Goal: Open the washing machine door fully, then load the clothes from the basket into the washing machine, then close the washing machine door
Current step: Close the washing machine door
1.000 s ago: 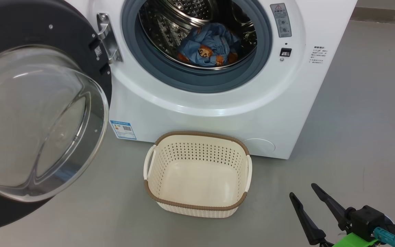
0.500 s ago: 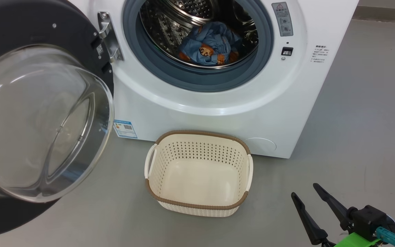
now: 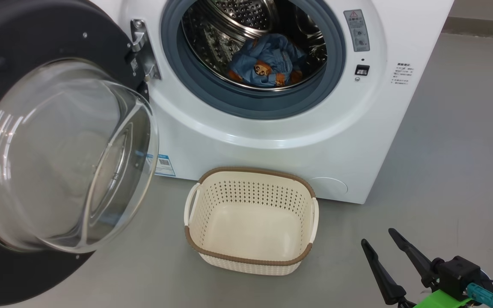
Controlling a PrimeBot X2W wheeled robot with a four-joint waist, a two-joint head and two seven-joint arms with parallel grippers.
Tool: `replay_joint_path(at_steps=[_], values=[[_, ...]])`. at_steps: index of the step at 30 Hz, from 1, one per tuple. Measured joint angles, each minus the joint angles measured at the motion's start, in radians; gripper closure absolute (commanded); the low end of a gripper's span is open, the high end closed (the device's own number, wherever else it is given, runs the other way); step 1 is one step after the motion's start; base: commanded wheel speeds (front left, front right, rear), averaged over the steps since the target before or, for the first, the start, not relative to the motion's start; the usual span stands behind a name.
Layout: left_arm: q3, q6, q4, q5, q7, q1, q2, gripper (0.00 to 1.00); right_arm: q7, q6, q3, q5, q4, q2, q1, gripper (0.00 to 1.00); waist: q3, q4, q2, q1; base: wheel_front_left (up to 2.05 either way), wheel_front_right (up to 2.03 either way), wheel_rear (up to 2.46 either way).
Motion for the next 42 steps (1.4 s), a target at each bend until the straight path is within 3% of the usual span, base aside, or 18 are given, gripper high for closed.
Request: replay_joint_path(at_steps=[6,14,26,33,42], values=[[-0.023,0.048,-0.123,0.0,0.071,0.062,-0.031,1.0,0.0,0.0,-0.007,0.0,0.0,0.01,0.002,0.0,-0.01,0.008,0.0,0.0,0.0,0.0,0.0],[-0.03,0.151,-0.392,-0.027,0.164,0.168,-0.118,1.0,0.0,0.0,-0.017,0.0,-0.001,0.036,0.003,0.0,-0.021,0.028,0.0,0.0,0.0,0.0,0.0],[-0.057,0.267,-0.672,-0.08,0.253,0.274,-0.243,1.0,0.0,0.0,-0.026,0.0,-0.001,0.055,0.004,0.0,-0.032,0.014,0.0,0.0,0.0,0.0,0.0],[-0.076,0.306,-0.792,-0.088,0.275,0.329,-0.296,1.0,0.0,0.0,-0.027,0.0,-0.002,0.067,0.006,0.0,-0.037,-0.009,0.0,0.0,0.0,0.0,0.0],[-0.088,0.322,-0.881,-0.09,0.272,0.367,-0.353,1.0,0.0,0.0,-0.029,-0.001,-0.002,0.069,0.006,0.0,-0.036,-0.065,0.0,0.0,0.0,0.0,0.0]])
